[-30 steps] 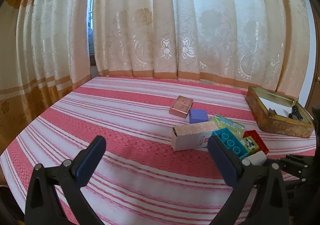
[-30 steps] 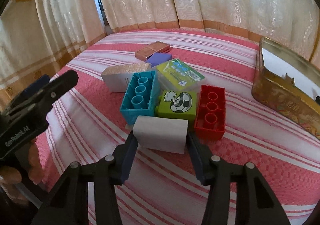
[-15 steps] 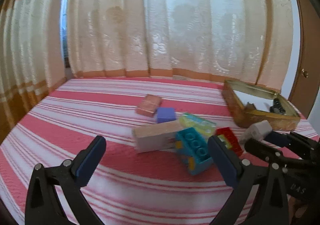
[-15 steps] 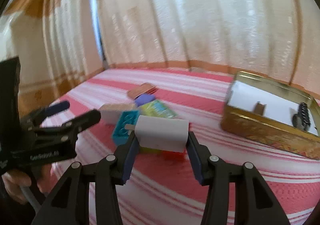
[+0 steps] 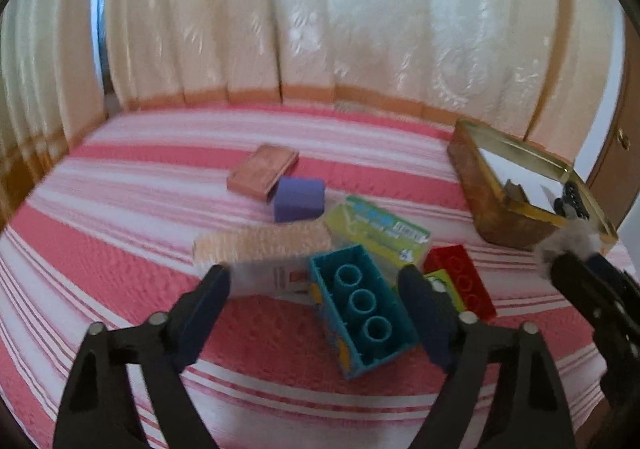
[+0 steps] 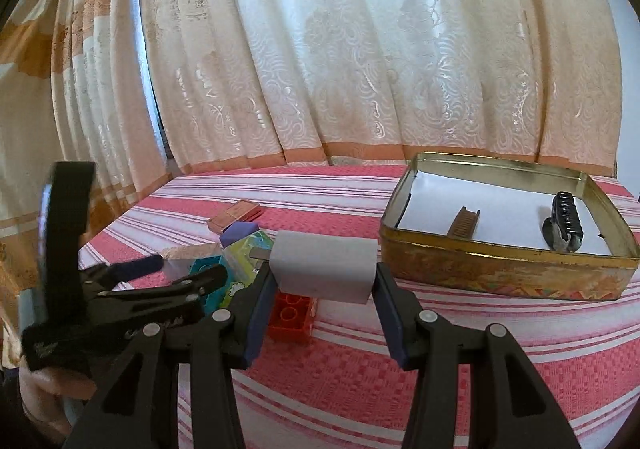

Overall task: Organize rigid objects
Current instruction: 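Grasp the teal lego brick with the left tool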

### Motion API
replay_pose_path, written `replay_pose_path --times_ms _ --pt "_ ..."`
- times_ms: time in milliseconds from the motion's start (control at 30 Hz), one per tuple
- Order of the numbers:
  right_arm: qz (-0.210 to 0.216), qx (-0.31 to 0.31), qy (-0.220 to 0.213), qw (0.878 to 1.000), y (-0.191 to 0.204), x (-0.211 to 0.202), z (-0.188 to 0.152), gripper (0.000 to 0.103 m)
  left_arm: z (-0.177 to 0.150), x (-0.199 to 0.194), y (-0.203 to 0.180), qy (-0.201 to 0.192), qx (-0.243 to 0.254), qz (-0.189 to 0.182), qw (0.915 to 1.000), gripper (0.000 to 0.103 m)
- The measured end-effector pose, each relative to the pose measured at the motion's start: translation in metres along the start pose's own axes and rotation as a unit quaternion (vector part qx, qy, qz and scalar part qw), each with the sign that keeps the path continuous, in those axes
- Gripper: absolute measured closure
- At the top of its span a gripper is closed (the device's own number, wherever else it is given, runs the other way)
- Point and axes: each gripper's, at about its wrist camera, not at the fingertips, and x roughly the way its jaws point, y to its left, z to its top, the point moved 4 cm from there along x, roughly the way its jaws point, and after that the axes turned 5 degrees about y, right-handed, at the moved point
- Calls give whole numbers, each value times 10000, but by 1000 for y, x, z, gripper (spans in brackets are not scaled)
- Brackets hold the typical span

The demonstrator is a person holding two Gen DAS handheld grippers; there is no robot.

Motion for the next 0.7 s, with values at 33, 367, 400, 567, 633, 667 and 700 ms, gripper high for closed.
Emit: replay_pose_path --times_ms 33,367,400,567,633,667,700 --pt "6 5 -3 10000 -1 0 0 52 -1 1 3 47 -105 -146 9998 25" --pt "19 51 23 10000 -1 -1 -1 52 -17 -5 12 421 -249 -409 9980 60" --pt "18 50 21 10000 -1 -1 -1 52 -17 -2 14 476 -266 -349 9979 60" --pt "30 52 39 10000 -1 -1 -1 52 -17 8 18 600 -299 -288 9973 62" --pt "42 79 64 9999 0 0 -2 52 -16 8 18 602 -295 -308 9973 63" --pt "45 104 81 9999 -1 1 -2 52 -17 8 18 604 -307 -332 9971 70" --pt "49 133 93 9999 -2 2 -2 52 -17 8 19 609 -322 -362 9970 72"
